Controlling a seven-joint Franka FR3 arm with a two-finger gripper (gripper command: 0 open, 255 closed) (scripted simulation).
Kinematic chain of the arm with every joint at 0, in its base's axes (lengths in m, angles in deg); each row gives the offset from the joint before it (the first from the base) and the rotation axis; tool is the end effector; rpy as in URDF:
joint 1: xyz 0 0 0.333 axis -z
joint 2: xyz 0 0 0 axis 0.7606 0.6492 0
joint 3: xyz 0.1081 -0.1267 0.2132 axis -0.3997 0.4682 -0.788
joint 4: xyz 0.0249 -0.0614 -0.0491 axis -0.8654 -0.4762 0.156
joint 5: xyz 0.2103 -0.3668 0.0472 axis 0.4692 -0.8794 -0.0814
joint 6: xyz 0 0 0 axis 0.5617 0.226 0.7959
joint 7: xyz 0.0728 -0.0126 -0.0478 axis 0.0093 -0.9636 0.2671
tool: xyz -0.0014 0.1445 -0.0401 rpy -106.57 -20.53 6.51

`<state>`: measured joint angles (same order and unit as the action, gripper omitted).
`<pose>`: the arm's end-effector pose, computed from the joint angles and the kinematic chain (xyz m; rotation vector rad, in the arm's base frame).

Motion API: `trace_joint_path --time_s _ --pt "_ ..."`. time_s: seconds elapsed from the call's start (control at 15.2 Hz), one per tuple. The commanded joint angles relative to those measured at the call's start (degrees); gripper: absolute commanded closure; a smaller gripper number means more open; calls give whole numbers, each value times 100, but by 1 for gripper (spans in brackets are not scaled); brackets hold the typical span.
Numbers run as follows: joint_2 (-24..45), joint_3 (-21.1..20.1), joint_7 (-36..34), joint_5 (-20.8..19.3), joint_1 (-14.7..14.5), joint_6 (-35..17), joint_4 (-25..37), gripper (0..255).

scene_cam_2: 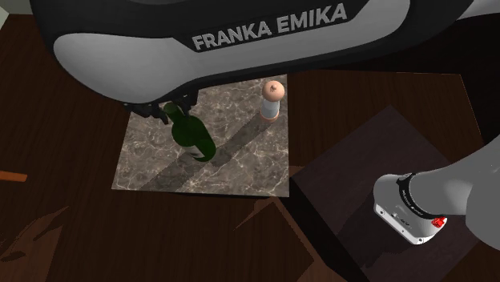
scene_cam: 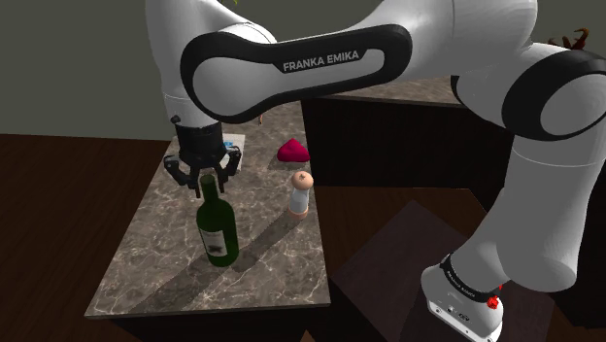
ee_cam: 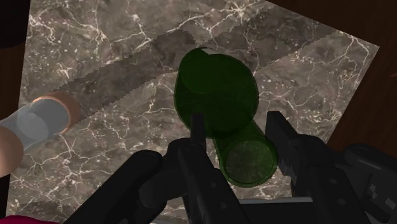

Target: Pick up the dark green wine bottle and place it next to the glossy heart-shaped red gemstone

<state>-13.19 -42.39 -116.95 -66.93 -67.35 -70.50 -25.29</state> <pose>0.5137 0.4597 0.3688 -3.0457 0.4451 0.1487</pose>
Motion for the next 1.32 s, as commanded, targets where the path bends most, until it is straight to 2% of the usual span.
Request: trace_joint_path --time_s 0.0,0.66,1.25 --pt "-5 -3 -1 3 -4 74 66 255" --pt "13 -26 -40 -1 -91 854 873 255" --pt "205 -29 -101 -81 -260 1659 1873 255"
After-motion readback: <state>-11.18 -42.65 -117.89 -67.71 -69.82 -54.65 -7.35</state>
